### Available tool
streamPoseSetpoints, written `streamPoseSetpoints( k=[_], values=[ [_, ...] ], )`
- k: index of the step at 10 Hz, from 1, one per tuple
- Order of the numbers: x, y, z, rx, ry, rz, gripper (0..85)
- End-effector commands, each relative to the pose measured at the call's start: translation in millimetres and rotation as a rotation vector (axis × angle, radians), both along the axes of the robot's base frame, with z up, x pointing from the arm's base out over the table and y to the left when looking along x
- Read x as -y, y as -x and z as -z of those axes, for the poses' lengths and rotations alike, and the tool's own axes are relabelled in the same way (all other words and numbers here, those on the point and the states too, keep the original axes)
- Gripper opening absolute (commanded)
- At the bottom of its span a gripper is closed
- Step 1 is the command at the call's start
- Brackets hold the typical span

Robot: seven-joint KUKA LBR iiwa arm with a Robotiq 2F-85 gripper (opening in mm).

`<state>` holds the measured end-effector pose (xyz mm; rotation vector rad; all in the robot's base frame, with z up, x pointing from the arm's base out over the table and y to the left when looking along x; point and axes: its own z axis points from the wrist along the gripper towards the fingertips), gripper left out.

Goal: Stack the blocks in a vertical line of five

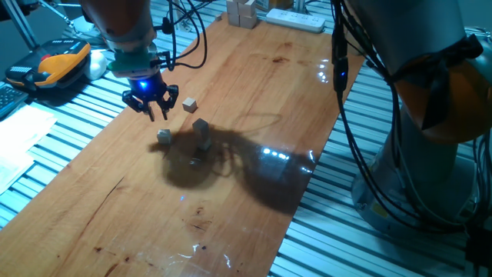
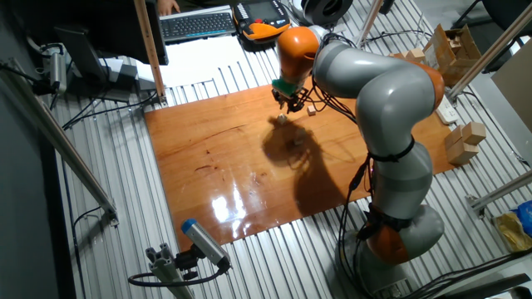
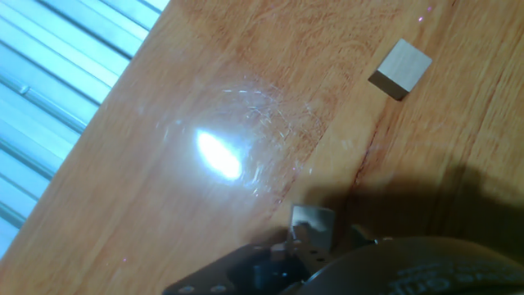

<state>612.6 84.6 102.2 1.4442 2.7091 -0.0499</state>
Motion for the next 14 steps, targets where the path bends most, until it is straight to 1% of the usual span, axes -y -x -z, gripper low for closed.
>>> streamPoseSetpoints(
  k=[1,6,7,9,10,14],
  values=[
    [0.1,-0.5,1.9,0.001,-0.001,0.003,51.0],
    [0.4,-2.8,13.4,0.001,-0.003,0.021,51.0],
    [0.8,-3.2,15.6,0.001,-0.003,0.027,68.0],
    [0.7,-3.4,16.8,0.001,-0.01,0.038,68.0],
    [0.6,-3.4,17.7,0.0,-0.006,0.041,68.0],
    [2.4,-4.8,26.8,0.001,-0.012,0.045,68.0]
  ],
)
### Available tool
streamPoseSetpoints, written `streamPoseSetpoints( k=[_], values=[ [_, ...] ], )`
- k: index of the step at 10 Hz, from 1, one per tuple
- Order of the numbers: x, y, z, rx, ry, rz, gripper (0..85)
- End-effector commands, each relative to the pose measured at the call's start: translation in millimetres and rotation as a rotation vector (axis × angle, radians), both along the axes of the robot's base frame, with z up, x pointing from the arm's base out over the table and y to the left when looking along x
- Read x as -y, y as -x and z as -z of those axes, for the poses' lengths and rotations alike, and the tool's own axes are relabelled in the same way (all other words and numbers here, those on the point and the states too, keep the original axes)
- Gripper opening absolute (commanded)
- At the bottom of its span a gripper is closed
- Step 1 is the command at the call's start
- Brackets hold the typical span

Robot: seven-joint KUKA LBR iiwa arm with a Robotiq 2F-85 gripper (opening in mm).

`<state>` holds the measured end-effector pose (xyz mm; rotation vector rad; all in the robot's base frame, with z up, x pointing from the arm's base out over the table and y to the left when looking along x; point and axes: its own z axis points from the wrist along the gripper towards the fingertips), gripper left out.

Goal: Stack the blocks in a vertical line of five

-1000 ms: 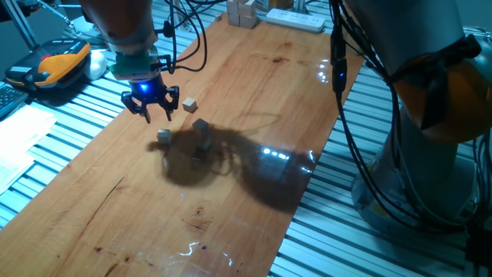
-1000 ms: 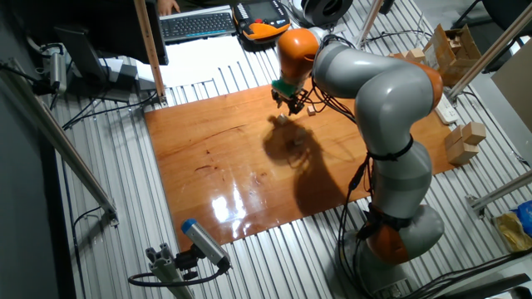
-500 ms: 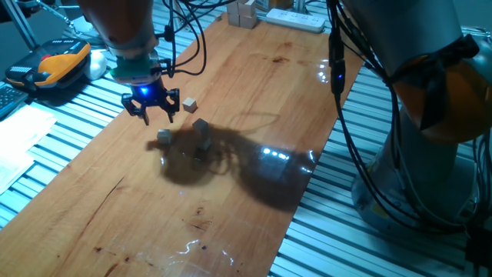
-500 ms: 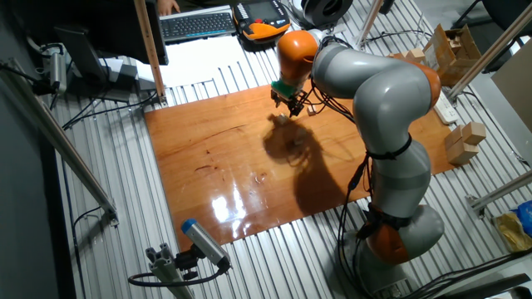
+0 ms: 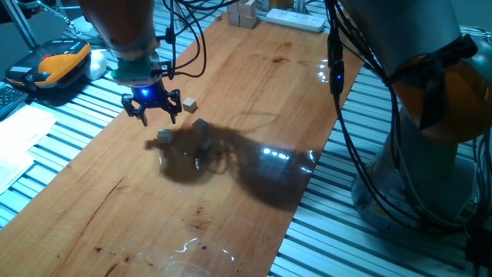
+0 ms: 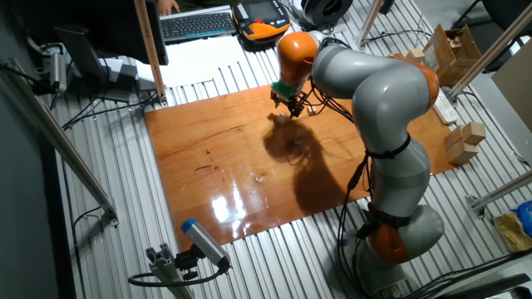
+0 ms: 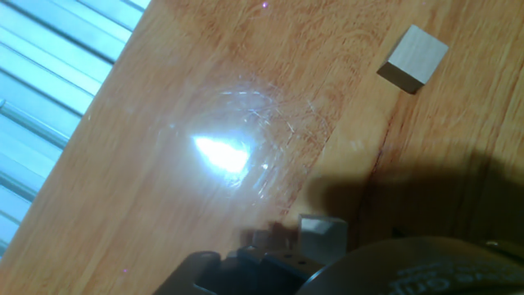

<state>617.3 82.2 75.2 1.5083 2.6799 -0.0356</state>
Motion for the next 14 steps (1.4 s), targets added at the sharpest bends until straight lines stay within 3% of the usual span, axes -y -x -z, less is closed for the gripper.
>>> streamPoseSetpoints(
  k=[1,6,14],
  values=[
    [-0.2,0.0,0.7,0.001,-0.002,0.0,68.0],
    [-0.8,0.1,9.1,0.004,-0.005,-0.008,68.0],
    [-6.4,6.6,24.4,-0.003,0.036,-0.026,68.0]
  ],
)
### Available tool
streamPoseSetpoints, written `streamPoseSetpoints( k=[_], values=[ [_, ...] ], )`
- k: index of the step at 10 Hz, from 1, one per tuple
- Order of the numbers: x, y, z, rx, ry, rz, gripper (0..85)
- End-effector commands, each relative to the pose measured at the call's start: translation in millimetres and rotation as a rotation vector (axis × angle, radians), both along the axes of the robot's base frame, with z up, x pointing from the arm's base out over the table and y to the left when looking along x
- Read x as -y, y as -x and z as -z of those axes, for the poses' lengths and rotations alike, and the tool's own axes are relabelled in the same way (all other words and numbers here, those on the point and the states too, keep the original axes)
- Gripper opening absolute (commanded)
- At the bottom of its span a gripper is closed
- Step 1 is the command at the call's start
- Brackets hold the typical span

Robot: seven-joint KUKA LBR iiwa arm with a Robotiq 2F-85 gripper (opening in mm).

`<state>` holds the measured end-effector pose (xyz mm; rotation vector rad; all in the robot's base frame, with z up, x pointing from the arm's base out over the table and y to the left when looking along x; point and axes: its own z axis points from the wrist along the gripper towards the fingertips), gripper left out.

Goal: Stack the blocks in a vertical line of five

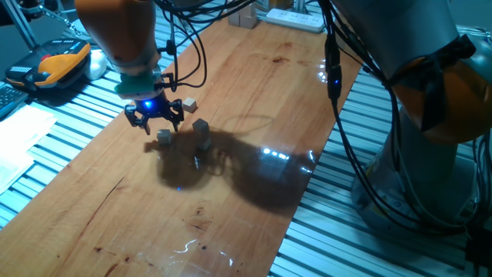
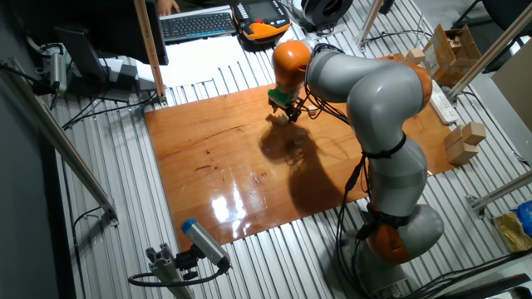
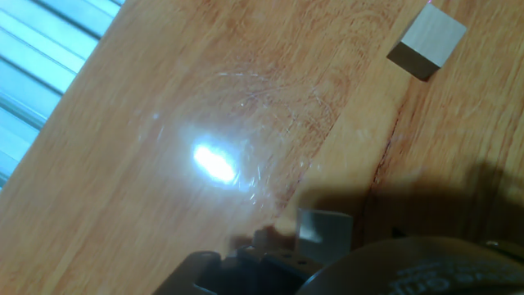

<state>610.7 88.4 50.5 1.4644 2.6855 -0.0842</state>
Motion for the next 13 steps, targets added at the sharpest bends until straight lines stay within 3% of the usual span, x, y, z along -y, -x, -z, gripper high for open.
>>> streamPoseSetpoints(
  k=[1,6,7,13],
  values=[
    [0.9,0.2,0.9,0.0,0.002,0.0,68.0],
    [3.1,1.8,5.4,0.006,-0.013,-0.016,68.0],
    [2.9,2.0,5.5,0.007,-0.015,-0.018,51.0],
    [2.5,2.6,6.7,0.006,-0.01,-0.012,51.0]
  ],
)
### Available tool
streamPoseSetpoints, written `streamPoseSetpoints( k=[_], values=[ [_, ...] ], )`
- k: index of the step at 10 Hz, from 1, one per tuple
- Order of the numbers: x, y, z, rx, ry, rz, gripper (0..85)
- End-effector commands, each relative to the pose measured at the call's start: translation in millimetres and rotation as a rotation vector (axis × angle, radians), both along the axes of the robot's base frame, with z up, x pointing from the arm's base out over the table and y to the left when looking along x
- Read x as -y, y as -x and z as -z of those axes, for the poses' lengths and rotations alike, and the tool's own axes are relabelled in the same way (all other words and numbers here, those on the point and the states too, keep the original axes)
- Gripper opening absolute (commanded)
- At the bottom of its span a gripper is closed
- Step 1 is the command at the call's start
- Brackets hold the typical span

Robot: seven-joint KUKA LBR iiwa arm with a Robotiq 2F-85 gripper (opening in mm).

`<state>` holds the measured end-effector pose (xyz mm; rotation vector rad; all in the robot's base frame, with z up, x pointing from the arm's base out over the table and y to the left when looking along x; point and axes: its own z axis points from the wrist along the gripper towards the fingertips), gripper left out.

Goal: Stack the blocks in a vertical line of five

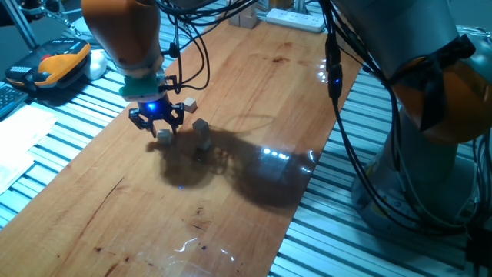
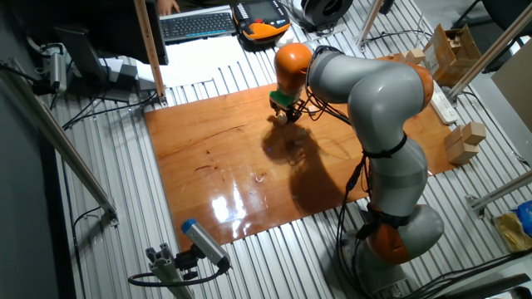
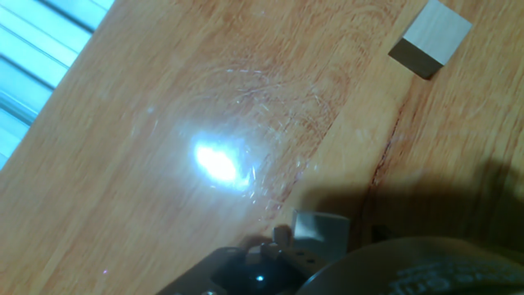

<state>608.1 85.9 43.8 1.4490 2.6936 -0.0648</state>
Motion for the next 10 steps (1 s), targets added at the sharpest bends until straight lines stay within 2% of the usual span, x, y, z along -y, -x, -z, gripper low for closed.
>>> streamPoseSetpoints(
  k=[1,7,8,10],
  values=[
    [0.4,0.5,0.9,0.001,-0.002,0.0,51.0],
    [1.2,0.6,1.4,0.001,-0.003,-0.003,51.0],
    [1.2,0.6,1.4,0.002,-0.005,-0.003,34.0],
    [1.3,0.6,1.4,0.002,-0.003,-0.008,34.0]
  ],
)
